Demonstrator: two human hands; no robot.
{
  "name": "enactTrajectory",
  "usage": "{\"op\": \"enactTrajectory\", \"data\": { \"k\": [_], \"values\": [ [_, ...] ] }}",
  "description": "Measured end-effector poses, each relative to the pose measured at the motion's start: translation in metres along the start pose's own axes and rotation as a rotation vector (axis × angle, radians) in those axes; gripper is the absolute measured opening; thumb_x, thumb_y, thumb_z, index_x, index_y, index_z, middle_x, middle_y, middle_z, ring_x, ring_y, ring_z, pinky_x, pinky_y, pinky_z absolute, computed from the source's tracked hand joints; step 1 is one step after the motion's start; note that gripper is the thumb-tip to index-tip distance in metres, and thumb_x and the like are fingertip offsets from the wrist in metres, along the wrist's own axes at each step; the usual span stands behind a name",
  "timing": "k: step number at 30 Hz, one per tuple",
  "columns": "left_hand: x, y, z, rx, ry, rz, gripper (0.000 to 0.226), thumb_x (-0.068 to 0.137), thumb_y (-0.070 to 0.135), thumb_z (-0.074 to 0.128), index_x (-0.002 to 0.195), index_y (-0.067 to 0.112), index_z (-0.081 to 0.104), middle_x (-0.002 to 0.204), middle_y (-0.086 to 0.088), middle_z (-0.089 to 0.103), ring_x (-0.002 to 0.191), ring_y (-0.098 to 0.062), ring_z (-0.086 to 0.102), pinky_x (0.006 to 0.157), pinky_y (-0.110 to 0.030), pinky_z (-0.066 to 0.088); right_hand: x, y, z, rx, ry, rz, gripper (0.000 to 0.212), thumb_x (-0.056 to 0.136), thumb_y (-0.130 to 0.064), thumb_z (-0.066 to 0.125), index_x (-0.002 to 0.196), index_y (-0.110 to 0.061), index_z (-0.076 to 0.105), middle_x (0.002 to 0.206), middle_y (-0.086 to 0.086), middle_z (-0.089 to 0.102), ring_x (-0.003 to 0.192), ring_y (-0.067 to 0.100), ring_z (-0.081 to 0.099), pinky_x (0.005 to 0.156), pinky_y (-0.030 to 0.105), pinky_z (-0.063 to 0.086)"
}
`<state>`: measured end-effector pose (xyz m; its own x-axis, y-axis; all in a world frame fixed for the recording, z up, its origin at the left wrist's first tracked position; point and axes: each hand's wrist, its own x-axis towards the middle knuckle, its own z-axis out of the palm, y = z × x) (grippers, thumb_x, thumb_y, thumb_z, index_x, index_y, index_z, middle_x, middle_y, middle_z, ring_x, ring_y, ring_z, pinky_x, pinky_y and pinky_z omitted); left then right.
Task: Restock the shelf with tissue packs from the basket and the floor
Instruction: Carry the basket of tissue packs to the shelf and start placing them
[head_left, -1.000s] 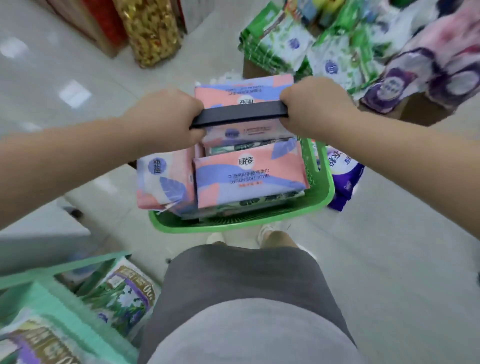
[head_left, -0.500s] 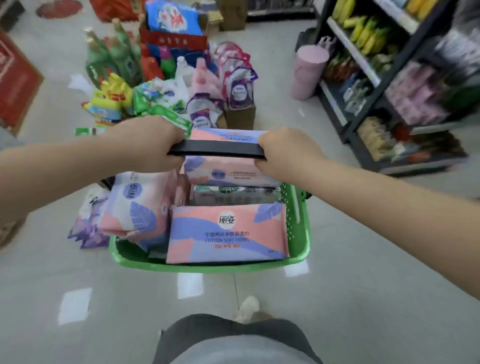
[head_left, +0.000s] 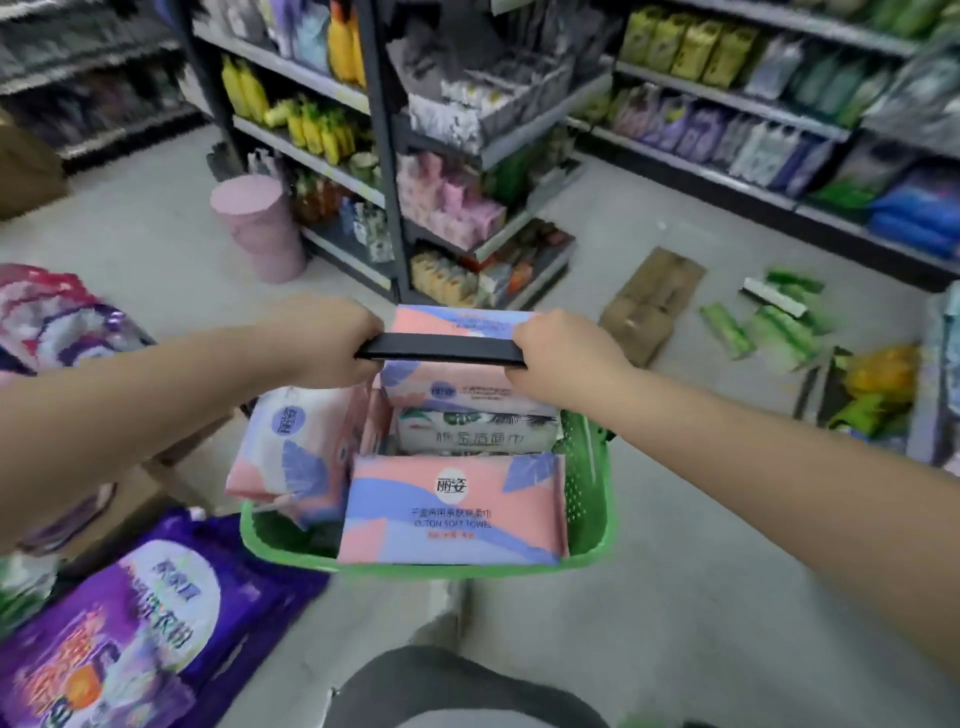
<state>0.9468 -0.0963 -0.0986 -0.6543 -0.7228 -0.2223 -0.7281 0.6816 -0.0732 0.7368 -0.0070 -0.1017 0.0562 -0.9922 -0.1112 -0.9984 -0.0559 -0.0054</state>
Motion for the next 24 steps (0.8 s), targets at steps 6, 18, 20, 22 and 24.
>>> {"op": "enactTrajectory", "data": {
  "k": [6, 18, 20, 22, 24],
  "values": [
    [0.18, 0.057, -0.021, 0.079, 0.0, 0.286, 0.015, 0.082, 0.03, 0.05, 0.081, 0.017, 0.057, 0.075, -0.006, 0.058, 0.076, -0.031, 0.058, 0.059, -0.028, 0.04, 0.038, 0.138, 0.015, 0.051, -0.051, 0.265, 0.018, 0.087, -0.026, 0.047, 0.087, -0.013, 0.059, 0.09, 0.011, 0.06, 0.081, 0.03, 0.055, 0.063, 0.031, 0.042],
    [0.48, 0.255, -0.056, 0.101, -0.026, 0.773, 0.023, 0.077, 0.033, 0.045, 0.082, 0.016, 0.061, 0.09, -0.008, 0.064, 0.083, -0.029, 0.061, 0.067, -0.031, 0.049, 0.039, 0.402, 0.057, 0.194, -0.064, 0.71, 0.021, 0.087, -0.03, 0.05, 0.091, -0.013, 0.06, 0.086, 0.007, 0.057, 0.088, 0.03, 0.057, 0.067, 0.027, 0.032],
    [0.519, 0.29, -0.061, 0.134, -0.041, 0.796, 0.022, 0.078, 0.03, 0.046, 0.084, 0.015, 0.061, 0.09, -0.008, 0.064, 0.083, -0.03, 0.061, 0.069, -0.034, 0.051, 0.04, 0.445, 0.062, 0.199, -0.071, 0.739, 0.016, 0.088, -0.03, 0.051, 0.084, -0.016, 0.055, 0.073, 0.002, 0.049, 0.081, 0.028, 0.054, 0.067, 0.029, 0.031],
    [0.553, 0.322, -0.064, 0.168, -0.045, 0.829, 0.027, 0.076, 0.033, 0.044, 0.084, 0.014, 0.062, 0.09, -0.008, 0.064, 0.082, -0.03, 0.061, 0.069, -0.033, 0.051, 0.038, 0.484, 0.067, 0.214, -0.098, 0.79, 0.015, 0.088, -0.029, 0.052, 0.085, -0.015, 0.055, 0.062, -0.003, 0.036, 0.073, 0.026, 0.049, 0.065, 0.029, 0.034],
    [0.577, 0.351, -0.068, 0.196, -0.054, 0.871, 0.029, 0.077, 0.033, 0.043, 0.086, 0.013, 0.063, 0.091, -0.008, 0.065, 0.083, -0.029, 0.061, 0.069, -0.032, 0.051, 0.036, 0.514, 0.073, 0.249, -0.11, 0.842, 0.015, 0.087, -0.028, 0.053, 0.087, -0.014, 0.056, 0.061, -0.002, 0.033, 0.071, 0.025, 0.046, 0.062, 0.028, 0.038]
  ]
}}
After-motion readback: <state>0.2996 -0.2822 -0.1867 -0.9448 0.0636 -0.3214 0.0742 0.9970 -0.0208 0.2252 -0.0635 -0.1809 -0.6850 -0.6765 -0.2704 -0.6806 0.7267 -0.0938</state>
